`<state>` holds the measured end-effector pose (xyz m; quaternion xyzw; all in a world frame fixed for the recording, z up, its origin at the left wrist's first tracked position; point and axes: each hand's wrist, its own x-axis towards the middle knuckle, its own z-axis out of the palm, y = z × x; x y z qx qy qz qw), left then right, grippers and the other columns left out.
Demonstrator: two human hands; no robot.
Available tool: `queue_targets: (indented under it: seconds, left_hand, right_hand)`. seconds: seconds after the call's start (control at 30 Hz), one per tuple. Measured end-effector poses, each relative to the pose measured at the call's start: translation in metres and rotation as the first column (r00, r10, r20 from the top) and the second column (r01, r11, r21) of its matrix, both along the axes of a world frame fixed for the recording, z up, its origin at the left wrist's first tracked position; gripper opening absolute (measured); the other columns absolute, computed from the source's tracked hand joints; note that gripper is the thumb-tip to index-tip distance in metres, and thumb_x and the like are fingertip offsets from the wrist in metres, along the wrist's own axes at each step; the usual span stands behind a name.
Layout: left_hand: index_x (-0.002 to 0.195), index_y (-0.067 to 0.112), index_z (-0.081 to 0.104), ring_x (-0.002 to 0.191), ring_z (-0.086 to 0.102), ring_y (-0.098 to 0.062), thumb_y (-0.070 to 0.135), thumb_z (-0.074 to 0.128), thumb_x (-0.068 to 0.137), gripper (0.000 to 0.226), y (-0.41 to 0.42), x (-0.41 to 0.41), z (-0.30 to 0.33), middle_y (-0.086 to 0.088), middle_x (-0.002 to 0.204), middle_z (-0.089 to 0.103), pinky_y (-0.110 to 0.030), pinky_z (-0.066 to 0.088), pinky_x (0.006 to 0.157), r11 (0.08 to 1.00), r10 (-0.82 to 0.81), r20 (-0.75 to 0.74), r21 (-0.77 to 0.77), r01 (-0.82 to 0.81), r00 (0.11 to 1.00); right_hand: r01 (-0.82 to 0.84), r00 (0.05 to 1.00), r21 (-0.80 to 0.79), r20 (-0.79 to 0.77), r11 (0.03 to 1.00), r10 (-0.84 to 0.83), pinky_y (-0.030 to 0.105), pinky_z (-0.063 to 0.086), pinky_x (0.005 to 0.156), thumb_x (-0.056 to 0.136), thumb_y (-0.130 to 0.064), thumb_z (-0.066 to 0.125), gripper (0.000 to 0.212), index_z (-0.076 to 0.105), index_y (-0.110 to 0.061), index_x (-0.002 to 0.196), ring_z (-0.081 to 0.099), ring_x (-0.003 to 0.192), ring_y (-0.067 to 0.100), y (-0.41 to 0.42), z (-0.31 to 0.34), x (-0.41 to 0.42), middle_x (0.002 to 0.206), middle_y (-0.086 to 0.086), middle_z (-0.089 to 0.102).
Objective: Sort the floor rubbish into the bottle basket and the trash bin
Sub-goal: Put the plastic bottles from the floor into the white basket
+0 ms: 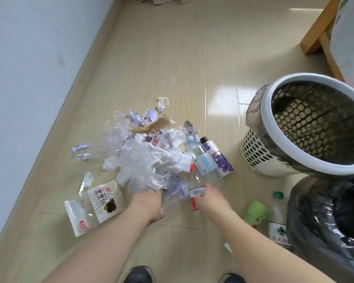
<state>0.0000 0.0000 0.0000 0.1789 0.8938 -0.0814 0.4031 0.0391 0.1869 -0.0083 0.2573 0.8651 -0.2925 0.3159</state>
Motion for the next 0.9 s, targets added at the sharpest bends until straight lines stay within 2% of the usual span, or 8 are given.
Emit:
queue_targets:
  seconds: [0.23,0.4,0.6,0.77,0.83,0.9]
  left_hand:
    - [0.129,0.015,0.041,0.12,0.056,-0.027,0.045,0.058,0.089,0.053,0.0,0.009,-0.039,-0.007,0.13,0.054,-0.035,0.045,0.089,0.996,0.065,0.006,-0.069,-0.064,0.998]
    - [0.129,0.013,0.039,0.119,0.055,-0.028,0.04,0.061,0.088,0.054,-0.002,0.011,-0.049,-0.007,0.129,0.053,-0.036,0.045,0.089,0.993,0.094,0.017,-0.067,-0.092,0.995]
    - [0.13,0.013,0.039,0.119,0.056,-0.027,0.04,0.06,0.088,0.055,-0.01,0.011,-0.048,-0.007,0.13,0.052,-0.036,0.046,0.089,0.992,0.098,0.038,-0.08,-0.095,0.994]
    - [0.126,0.014,0.042,0.108,0.06,-0.026,0.044,0.06,0.079,0.058,-0.016,0.007,-0.035,-0.005,0.119,0.056,-0.032,0.047,0.078,0.989,0.136,0.138,-0.076,-0.127,0.981]
    - [0.126,0.014,0.043,0.099,0.06,-0.025,0.044,0.062,0.076,0.061,-0.017,0.004,-0.02,-0.003,0.114,0.058,-0.03,0.046,0.073,0.985,0.167,0.206,-0.076,-0.154,0.964]
    - [0.126,0.014,0.044,0.092,0.056,-0.023,0.046,0.064,0.076,0.063,-0.017,0.0,0.001,-0.001,0.107,0.056,-0.03,0.045,0.072,0.983,0.183,0.264,-0.077,-0.169,0.947]
  right_hand:
    - [-0.005,1.0,0.102,0.007,0.995,0.005,0.037,0.046,0.088,0.09,-0.036,0.057,0.042,0.044,-0.01,0.12,0.053,0.114,0.03,-0.005,-0.038,-0.017,0.126,0.009,0.049]
    - [0.041,0.999,0.039,0.01,0.998,-0.041,0.037,0.049,0.086,0.083,-0.041,0.066,0.051,0.044,-0.009,0.118,0.055,0.112,0.029,-0.015,-0.054,-0.021,0.122,0.009,0.052]
    - [0.067,0.998,0.016,0.02,0.998,-0.067,0.033,0.05,0.075,0.079,-0.044,0.069,0.058,0.043,-0.009,0.117,0.059,0.1,0.027,-0.017,-0.056,-0.02,0.117,0.009,0.054]
    - [0.002,0.997,-0.033,0.074,0.999,0.001,0.03,0.046,0.075,0.074,-0.049,0.07,0.062,0.046,-0.011,0.117,0.056,0.106,0.027,-0.012,-0.048,-0.012,0.117,0.008,0.052]
    - [-0.021,0.992,-0.066,0.119,0.998,0.029,0.028,0.045,0.069,0.07,-0.045,0.068,0.056,0.047,-0.013,0.111,0.058,0.096,0.024,-0.007,-0.034,-0.009,0.115,0.009,0.053]
    - [-0.037,0.985,-0.08,0.167,0.996,0.05,0.025,0.042,0.057,0.066,-0.038,0.068,0.046,0.048,-0.015,0.101,0.058,0.078,0.018,0.001,-0.016,-0.009,0.108,0.008,0.057]
